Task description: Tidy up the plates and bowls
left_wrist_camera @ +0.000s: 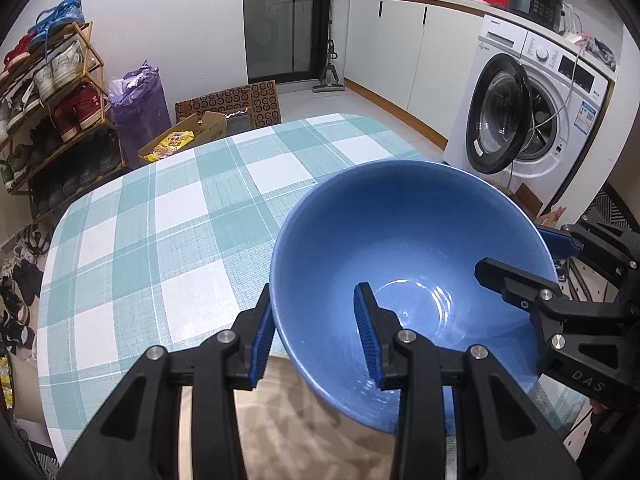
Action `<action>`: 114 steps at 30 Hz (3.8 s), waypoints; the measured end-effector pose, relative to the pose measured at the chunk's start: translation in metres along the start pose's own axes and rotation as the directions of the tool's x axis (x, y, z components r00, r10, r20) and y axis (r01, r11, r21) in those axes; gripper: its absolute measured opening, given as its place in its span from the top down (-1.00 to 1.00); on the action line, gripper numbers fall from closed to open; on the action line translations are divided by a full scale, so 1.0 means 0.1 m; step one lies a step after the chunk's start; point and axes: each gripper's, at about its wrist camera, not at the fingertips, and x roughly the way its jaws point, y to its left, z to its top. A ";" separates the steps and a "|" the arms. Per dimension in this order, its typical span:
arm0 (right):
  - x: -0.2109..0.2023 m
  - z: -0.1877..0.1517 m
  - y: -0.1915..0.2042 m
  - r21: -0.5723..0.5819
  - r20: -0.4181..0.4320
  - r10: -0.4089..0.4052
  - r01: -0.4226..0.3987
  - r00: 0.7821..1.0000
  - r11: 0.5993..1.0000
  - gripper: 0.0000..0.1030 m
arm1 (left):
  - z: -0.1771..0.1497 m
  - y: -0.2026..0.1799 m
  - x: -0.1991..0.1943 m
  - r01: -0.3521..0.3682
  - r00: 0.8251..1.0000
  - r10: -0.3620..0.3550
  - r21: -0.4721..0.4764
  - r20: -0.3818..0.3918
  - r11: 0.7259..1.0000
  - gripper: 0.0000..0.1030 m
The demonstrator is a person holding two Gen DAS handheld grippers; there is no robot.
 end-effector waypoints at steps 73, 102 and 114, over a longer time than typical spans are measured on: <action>0.38 -0.26 -0.57 0.304 -0.021 0.245 -0.227 0.969 0.925 -0.74 | 0.00 0.09 0.28 0.122 0.989 -0.131 -0.112 -0.074 0.986 -1.00; 0.31 -0.30 -0.48 0.274 0.002 0.309 -0.297 0.951 0.915 -0.50 | -0.03 0.02 0.29 0.151 0.981 -0.163 -0.115 -0.106 0.982 -0.11; 0.28 -0.28 -0.38 0.247 0.005 0.290 -0.282 0.957 0.927 -0.23 | -0.08 0.02 0.29 0.122 0.984 -0.133 -0.097 -0.118 0.988 0.08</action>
